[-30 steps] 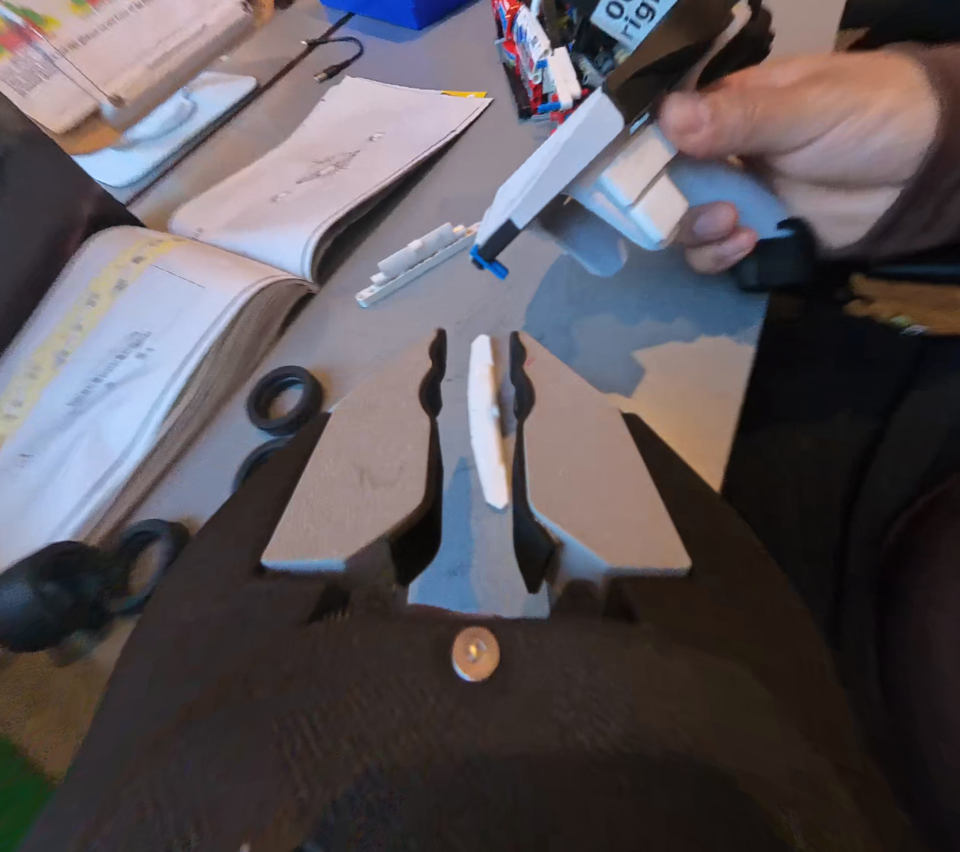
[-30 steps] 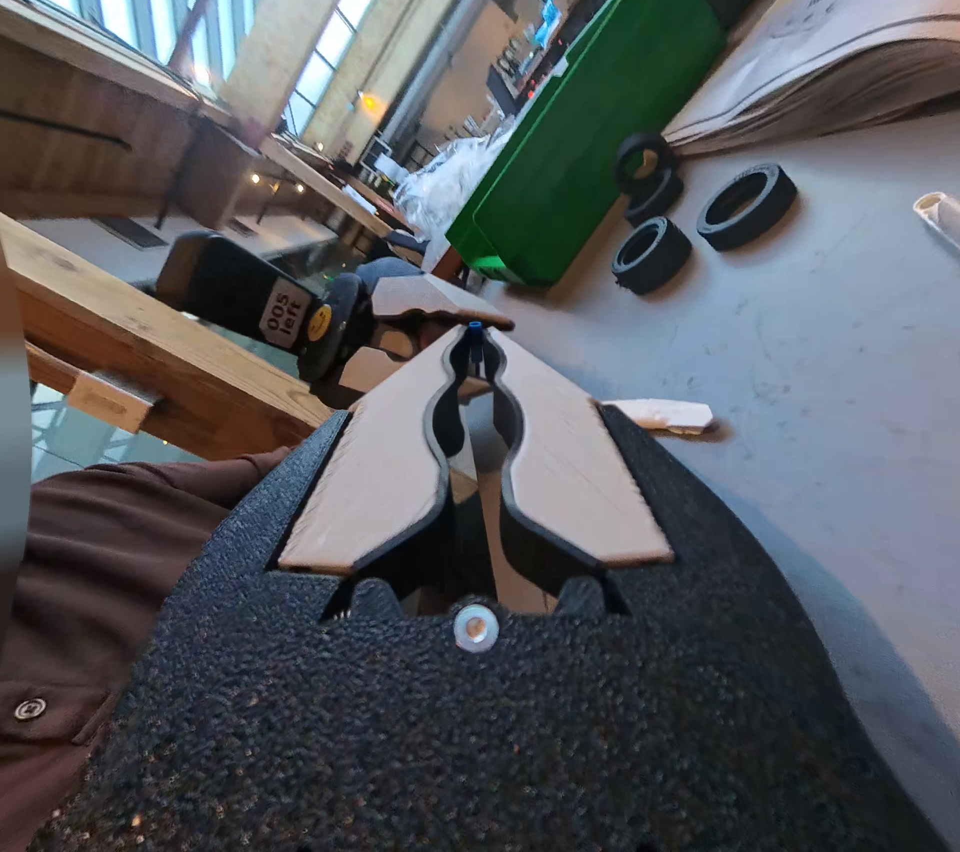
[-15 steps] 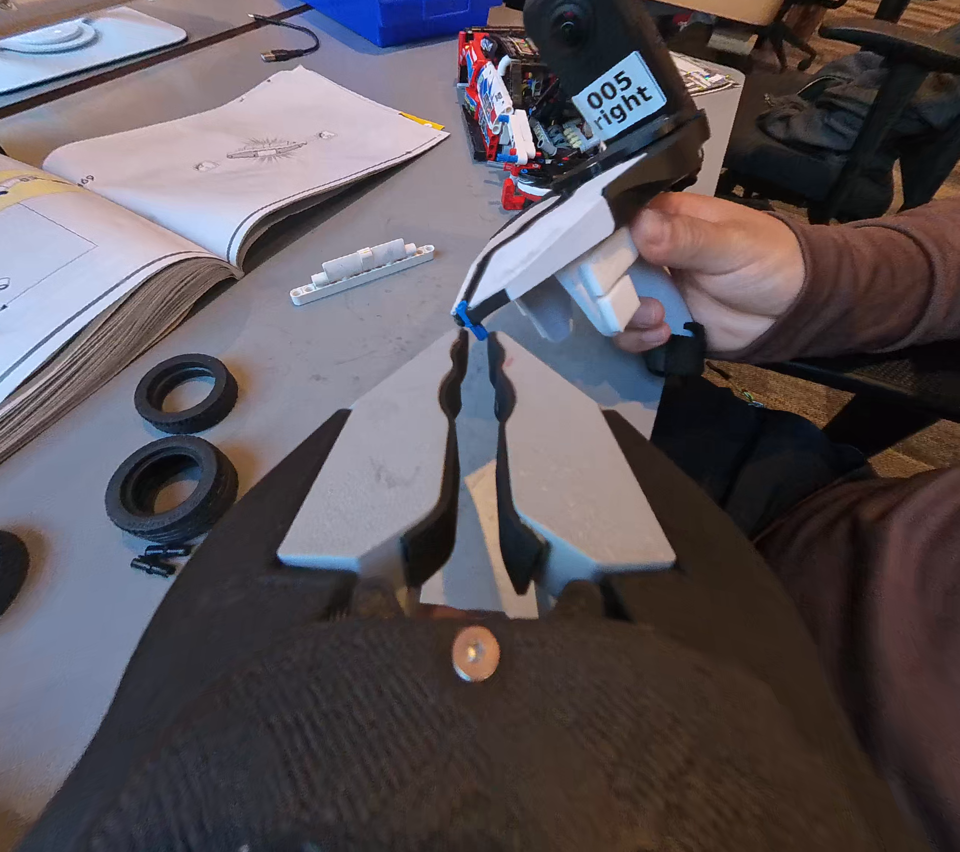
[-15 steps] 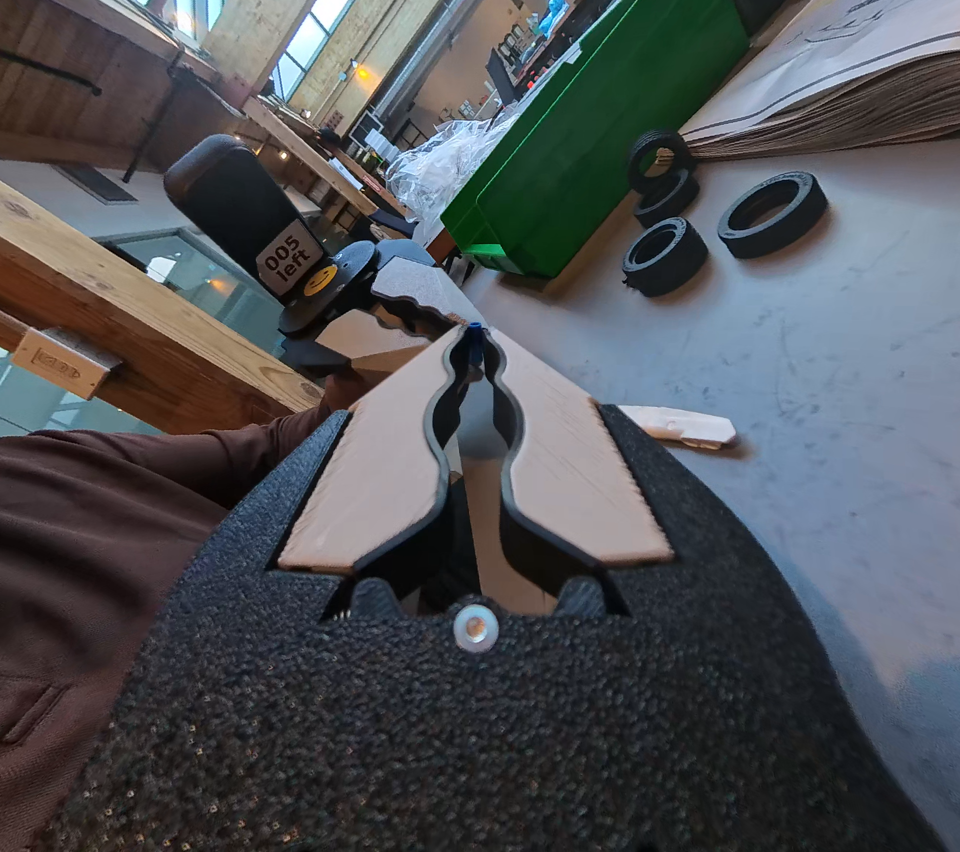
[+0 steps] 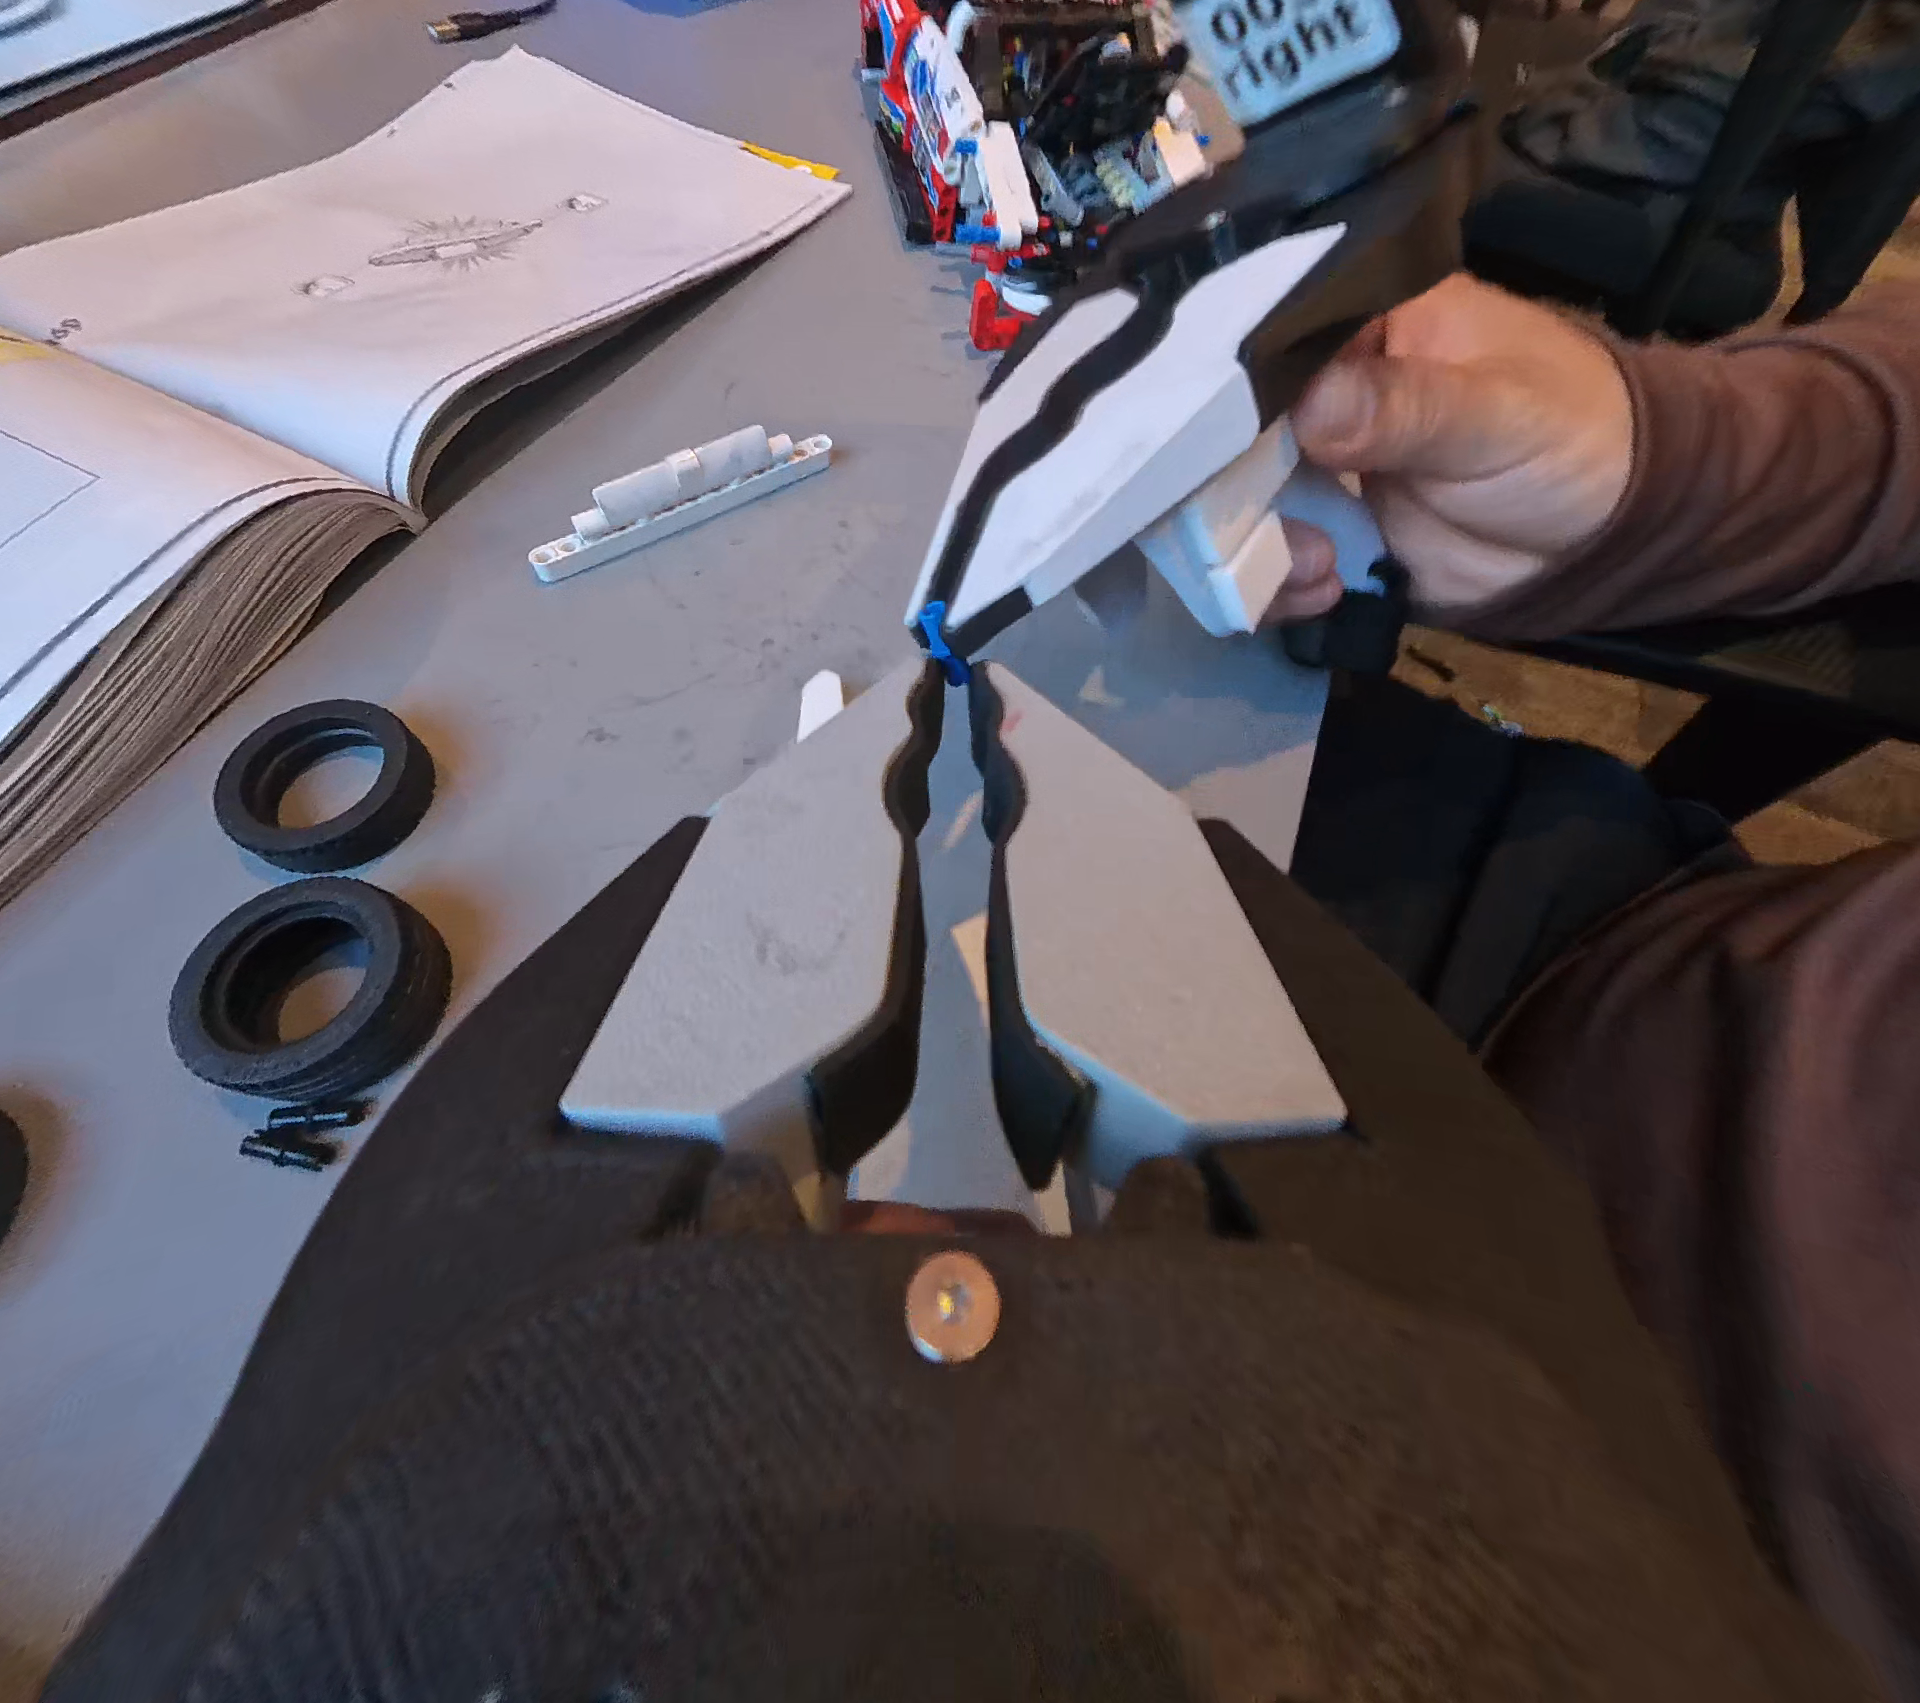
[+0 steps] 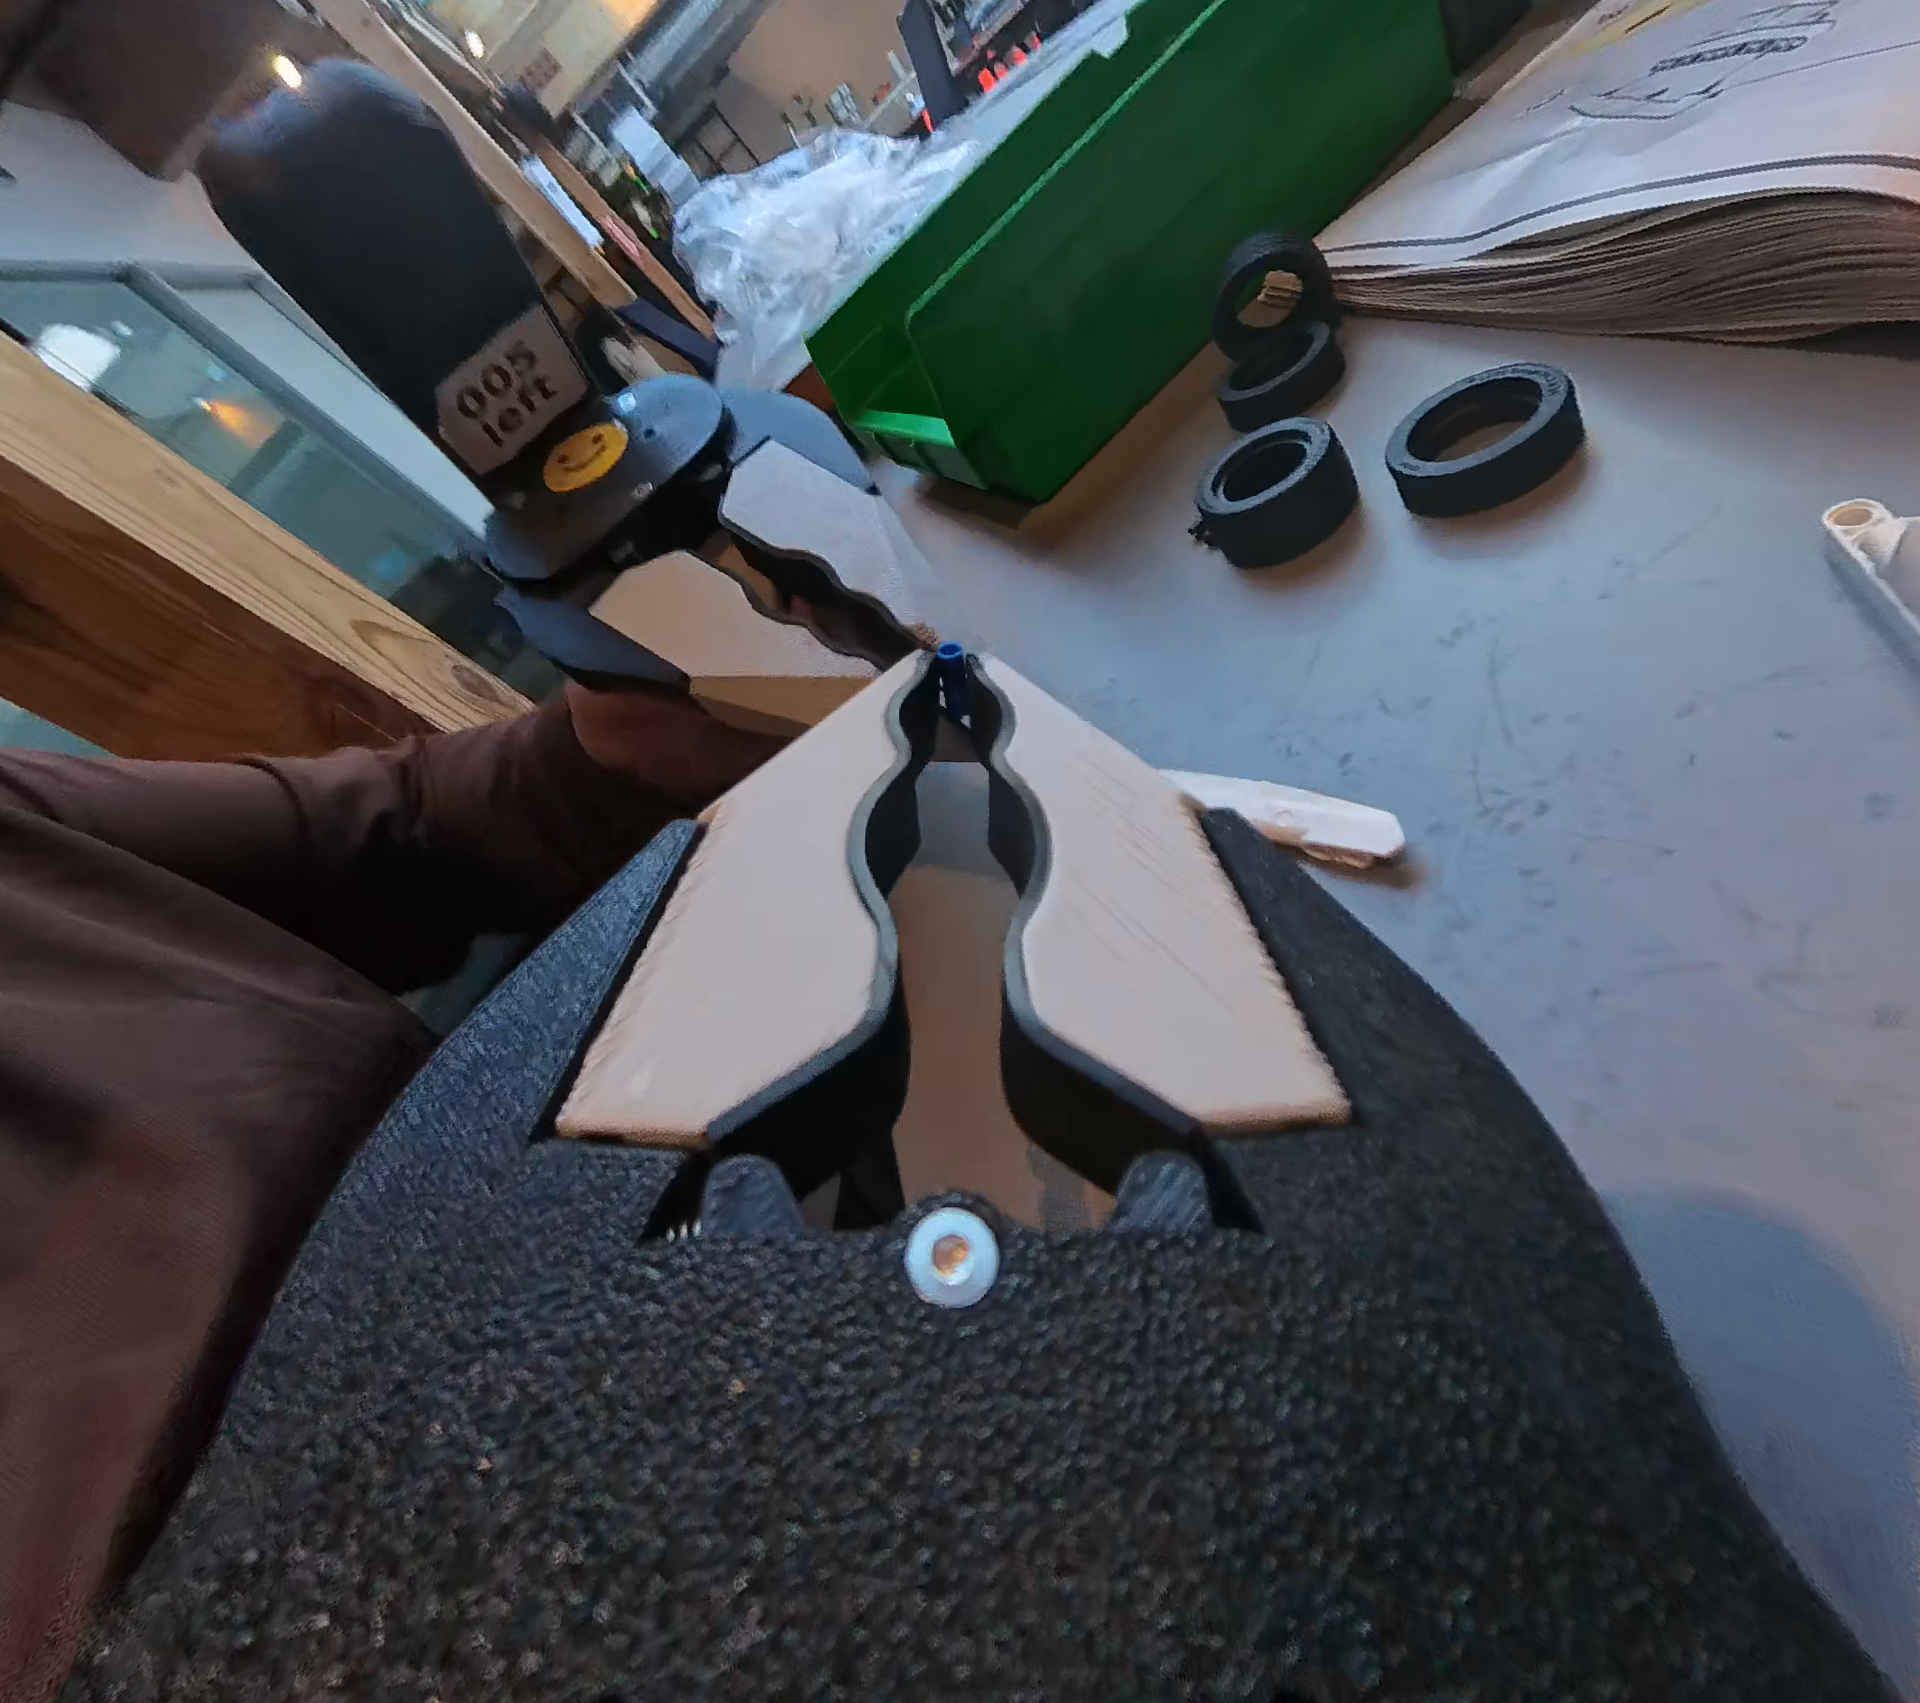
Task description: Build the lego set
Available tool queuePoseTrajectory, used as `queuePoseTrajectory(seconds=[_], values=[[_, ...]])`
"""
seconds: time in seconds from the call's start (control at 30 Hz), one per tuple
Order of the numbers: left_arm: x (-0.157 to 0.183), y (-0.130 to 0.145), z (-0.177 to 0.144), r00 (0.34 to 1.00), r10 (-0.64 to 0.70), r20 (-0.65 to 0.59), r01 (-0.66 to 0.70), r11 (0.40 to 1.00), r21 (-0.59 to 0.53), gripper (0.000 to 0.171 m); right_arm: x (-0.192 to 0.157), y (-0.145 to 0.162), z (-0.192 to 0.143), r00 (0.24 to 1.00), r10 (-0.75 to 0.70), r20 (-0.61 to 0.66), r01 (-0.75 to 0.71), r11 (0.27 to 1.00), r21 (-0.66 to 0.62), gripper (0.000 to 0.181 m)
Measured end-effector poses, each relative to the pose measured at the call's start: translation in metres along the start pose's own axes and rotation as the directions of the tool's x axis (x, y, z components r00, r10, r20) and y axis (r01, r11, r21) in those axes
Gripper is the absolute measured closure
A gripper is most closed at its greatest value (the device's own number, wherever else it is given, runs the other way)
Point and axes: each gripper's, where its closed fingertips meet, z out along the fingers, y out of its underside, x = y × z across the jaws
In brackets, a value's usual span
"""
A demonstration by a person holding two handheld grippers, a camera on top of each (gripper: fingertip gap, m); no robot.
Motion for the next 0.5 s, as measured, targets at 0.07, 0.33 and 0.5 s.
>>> queuePoseTrajectory(seconds=[0.07, 0.33, 0.5], values=[[0.002, 0.011, 0.003, 0.999, 0.044, -0.018, -0.045, 0.997, -0.066, 0.170, 0.003, 0.010, -0.002, 0.997, -0.069, -0.040, 0.066, 0.995, -0.077, 0.177], [-0.003, 0.070, 0.007, 0.969, 0.204, -0.140, -0.244, 0.880, -0.407, 0.171, 0.025, 0.041, -0.029, 0.854, -0.504, -0.126, 0.368, 0.759, -0.537, 0.169], [-0.007, 0.072, 0.014, 0.936, 0.307, -0.174, -0.352, 0.855, -0.381, 0.171, 0.026, 0.049, -0.028, 0.679, -0.733, -0.028, 0.529, 0.516, -0.673, 0.168]])
